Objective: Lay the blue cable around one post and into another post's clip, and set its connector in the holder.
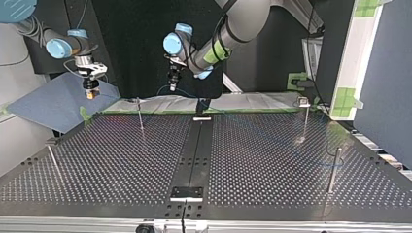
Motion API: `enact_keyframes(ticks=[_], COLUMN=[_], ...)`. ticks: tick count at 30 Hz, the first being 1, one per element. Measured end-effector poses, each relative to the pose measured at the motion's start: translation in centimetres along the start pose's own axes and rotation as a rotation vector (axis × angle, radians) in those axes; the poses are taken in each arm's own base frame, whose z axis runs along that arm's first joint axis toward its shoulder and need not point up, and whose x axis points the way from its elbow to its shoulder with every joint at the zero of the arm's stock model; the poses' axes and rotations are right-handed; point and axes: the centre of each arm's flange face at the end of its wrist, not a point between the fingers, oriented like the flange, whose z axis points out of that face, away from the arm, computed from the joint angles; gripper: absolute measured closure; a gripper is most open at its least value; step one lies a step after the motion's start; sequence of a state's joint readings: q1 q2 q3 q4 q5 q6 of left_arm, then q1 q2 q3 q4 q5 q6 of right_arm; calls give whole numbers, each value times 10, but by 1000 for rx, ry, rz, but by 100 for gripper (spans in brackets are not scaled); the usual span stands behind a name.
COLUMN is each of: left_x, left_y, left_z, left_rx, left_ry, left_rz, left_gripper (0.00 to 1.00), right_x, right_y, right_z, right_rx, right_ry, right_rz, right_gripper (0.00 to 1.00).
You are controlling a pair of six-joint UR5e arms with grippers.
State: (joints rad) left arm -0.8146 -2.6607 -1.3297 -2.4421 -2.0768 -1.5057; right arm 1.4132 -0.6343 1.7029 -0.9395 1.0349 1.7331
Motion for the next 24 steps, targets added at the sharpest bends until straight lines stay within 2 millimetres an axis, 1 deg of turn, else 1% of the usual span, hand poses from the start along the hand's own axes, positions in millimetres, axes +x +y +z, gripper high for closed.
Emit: enact_keyframes(ticks=[6, 11, 16, 24], left_x=[-11, -11, -12, -14], left_y=[5, 8, 13, 24], left_z=[-6, -7, -1, 12], left_rx=[-1, -1, 3, 11], left_ry=[-17, -19, -26, -39], left_rz=[-10, -13, -26, -45], left_gripper=[98, 98, 98, 98], right_x=[8, 10, 11, 15], right_y=[-2, -2, -1, 7], right_z=[-3, -3, -3, -2], right_rx=[4, 5, -1, -22], right_ry=[3, 4, 6, 39], right_rz=[-5, -6, -3, 28], right_gripper=[100, 100, 100, 100])
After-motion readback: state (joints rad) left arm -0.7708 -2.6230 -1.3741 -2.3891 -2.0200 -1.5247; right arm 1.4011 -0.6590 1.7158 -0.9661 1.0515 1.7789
